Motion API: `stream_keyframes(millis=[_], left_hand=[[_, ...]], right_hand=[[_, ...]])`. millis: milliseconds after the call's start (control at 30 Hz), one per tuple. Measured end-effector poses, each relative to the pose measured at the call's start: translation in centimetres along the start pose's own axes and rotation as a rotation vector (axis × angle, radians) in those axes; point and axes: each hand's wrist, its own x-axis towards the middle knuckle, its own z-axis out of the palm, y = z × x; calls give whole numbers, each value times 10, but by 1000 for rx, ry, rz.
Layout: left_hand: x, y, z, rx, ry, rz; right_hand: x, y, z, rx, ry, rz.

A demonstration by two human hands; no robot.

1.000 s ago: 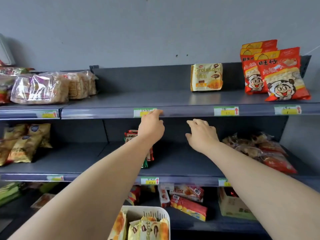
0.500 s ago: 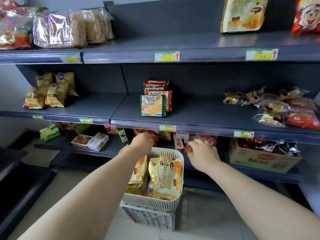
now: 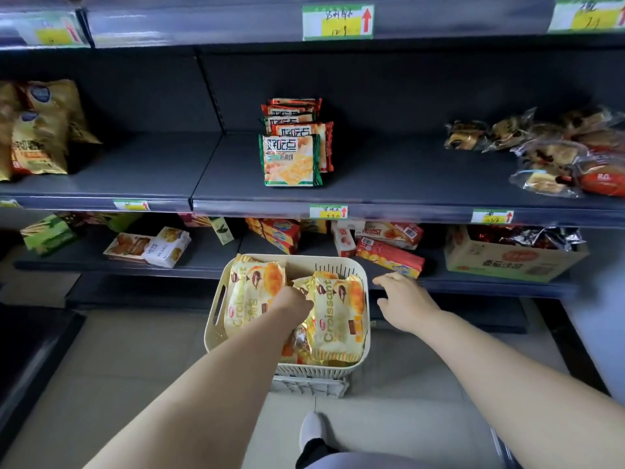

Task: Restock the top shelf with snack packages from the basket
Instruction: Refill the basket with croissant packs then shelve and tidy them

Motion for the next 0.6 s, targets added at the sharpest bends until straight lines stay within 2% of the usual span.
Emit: stream_keyframes(millis=[67, 167, 467, 600], left_hand=[[5, 0, 3, 70, -41, 7], [19, -1, 14, 51, -105, -20], [28, 0, 44, -21, -92, -158], [27, -4, 57, 42, -94, -148]], right_hand=[[5, 0, 6, 26, -17, 24], [10, 4, 10, 70, -35, 54], [12, 16, 9, 132, -1, 93], [4, 22, 12, 155, -37, 119]])
